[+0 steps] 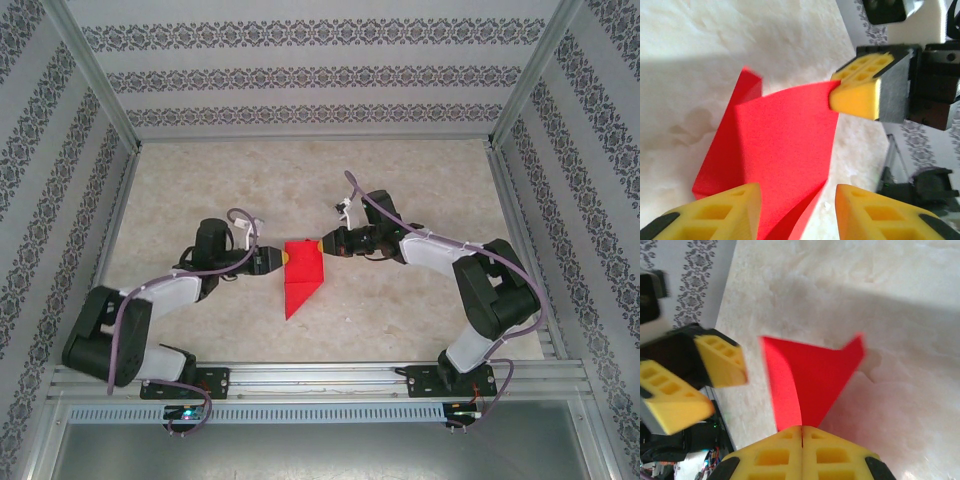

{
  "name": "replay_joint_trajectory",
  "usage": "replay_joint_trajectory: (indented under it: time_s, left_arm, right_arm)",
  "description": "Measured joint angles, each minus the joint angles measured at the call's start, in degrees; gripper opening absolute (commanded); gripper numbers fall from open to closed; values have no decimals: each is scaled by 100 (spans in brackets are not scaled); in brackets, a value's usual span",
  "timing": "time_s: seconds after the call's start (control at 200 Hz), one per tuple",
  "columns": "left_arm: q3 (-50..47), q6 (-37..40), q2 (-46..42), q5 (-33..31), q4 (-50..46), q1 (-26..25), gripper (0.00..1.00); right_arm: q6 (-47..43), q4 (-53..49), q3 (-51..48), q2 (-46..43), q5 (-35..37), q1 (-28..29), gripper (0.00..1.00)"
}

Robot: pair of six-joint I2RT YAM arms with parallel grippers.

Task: Fold a paper plane with a square sheet of paper (fold left side to right side)
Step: Place the paper at the center of the table.

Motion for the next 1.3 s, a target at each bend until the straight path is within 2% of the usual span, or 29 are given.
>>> replay_joint_trajectory:
  time_s: [0.135,0.2,0.33,0.47,0.66,0.819,1.054,1.299]
  left_arm:
    - [199,426,-737,-651,-951,-42,42]
    - [240,595,-1051,-988,-1366,-223,42]
    - [393,922,-1423,-1773,-2243,-1084,42]
    - [586,1163,-1429,-2559,-2940,-2059,42]
    - [868,1375,-973,-3615,-3534,-3126,42]
    - [1226,1486,-367,-4297,-3748,-3779,43]
    - [1716,1574,568,-5132,-3936,-4336,44]
    - [2168,1670,1379,-5893,-4207,-4621,45]
  right_arm:
    - [251,-304,94,223,76,-4,0]
    - [424,-417,101,313,103,-11,0]
    - [754,-592,111,354,188,-35,0]
    - [1005,-629,162,354,216,-98,0]
    - [1246,-643,197,354,229,-129,0]
    - [1342,-654,199,354,229,-129,0]
    - [1403,-671,225,354,229,-129,0]
    - [1401,-739,243,385,254,-129,0]
